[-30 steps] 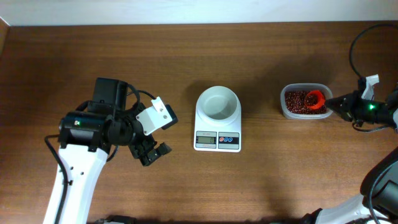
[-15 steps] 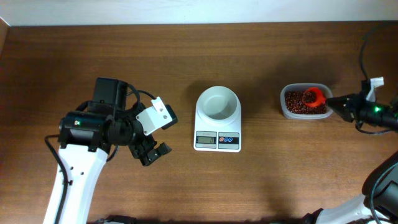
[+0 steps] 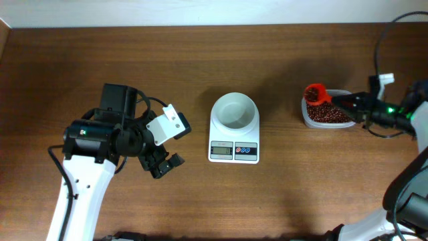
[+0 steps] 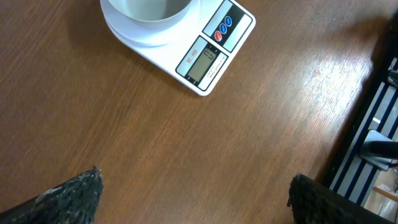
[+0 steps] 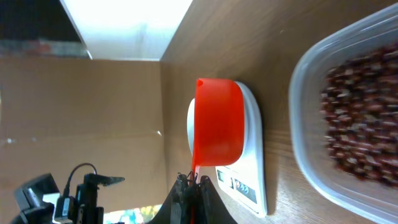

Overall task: Scoop and weigh 50g on scale
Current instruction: 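Carry the filled scoop with right gripper over the scale bowl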

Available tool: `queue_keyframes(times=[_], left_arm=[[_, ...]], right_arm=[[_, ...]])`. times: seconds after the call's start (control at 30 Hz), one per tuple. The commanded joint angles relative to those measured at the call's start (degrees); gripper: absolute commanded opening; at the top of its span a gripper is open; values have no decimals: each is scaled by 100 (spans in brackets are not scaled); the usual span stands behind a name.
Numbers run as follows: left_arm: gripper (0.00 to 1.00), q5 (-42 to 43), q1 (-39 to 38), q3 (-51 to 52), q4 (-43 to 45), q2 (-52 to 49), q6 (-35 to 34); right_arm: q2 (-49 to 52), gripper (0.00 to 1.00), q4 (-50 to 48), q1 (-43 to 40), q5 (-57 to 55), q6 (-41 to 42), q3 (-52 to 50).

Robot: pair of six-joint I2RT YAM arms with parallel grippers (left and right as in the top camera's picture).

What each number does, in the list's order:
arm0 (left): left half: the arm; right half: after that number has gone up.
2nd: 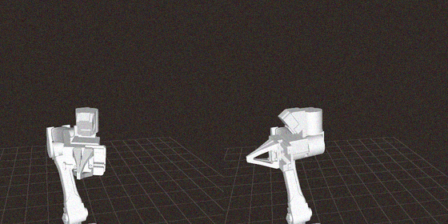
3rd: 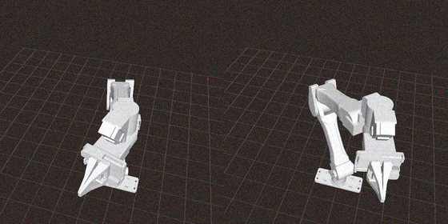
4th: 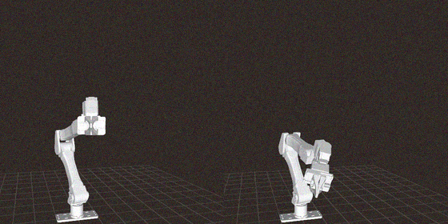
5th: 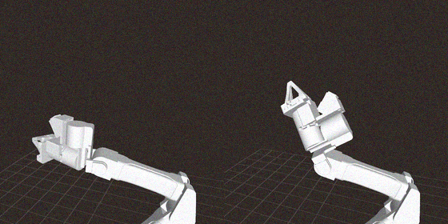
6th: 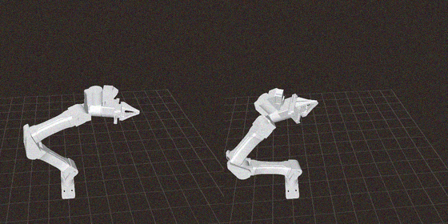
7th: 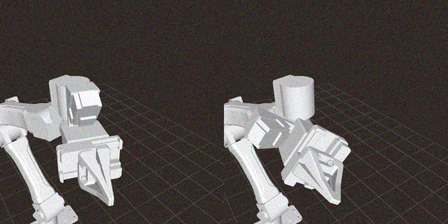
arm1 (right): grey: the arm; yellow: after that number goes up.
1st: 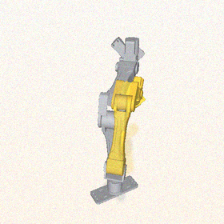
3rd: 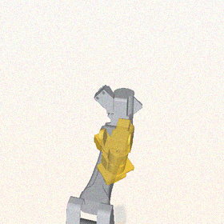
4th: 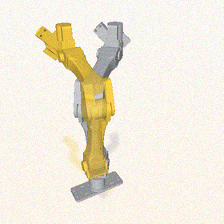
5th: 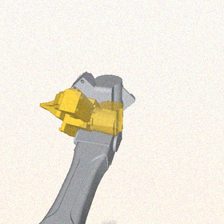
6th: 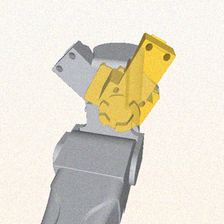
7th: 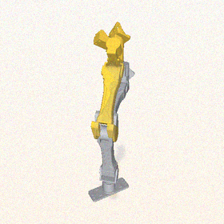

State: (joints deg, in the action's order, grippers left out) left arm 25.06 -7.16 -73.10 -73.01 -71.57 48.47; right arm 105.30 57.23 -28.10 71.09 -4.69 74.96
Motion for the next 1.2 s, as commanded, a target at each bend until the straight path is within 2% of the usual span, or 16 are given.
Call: queue_keyframes(times=[0.0, 0.17, 0.43, 0.67, 1.17], left_arm=[[99, 44, 4, 15, 9, 46, 70], [99, 44, 4, 15, 9, 46, 70], [99, 44, 4, 15, 9, 46, 70], [99, 44, 4, 15, 9, 46, 70], [99, 44, 4, 15, 9, 46, 70]], right_arm=[[72, 4, -2, 457, 208, -92, -44], [72, 4, -50, 1342, 203, -90, -44], [72, 4, -210, 2293, 199, -85, -44], [72, 4, -313, 2365, 197, -87, -44], [74, 4, -1233, 2365, -37, -107, -44]])
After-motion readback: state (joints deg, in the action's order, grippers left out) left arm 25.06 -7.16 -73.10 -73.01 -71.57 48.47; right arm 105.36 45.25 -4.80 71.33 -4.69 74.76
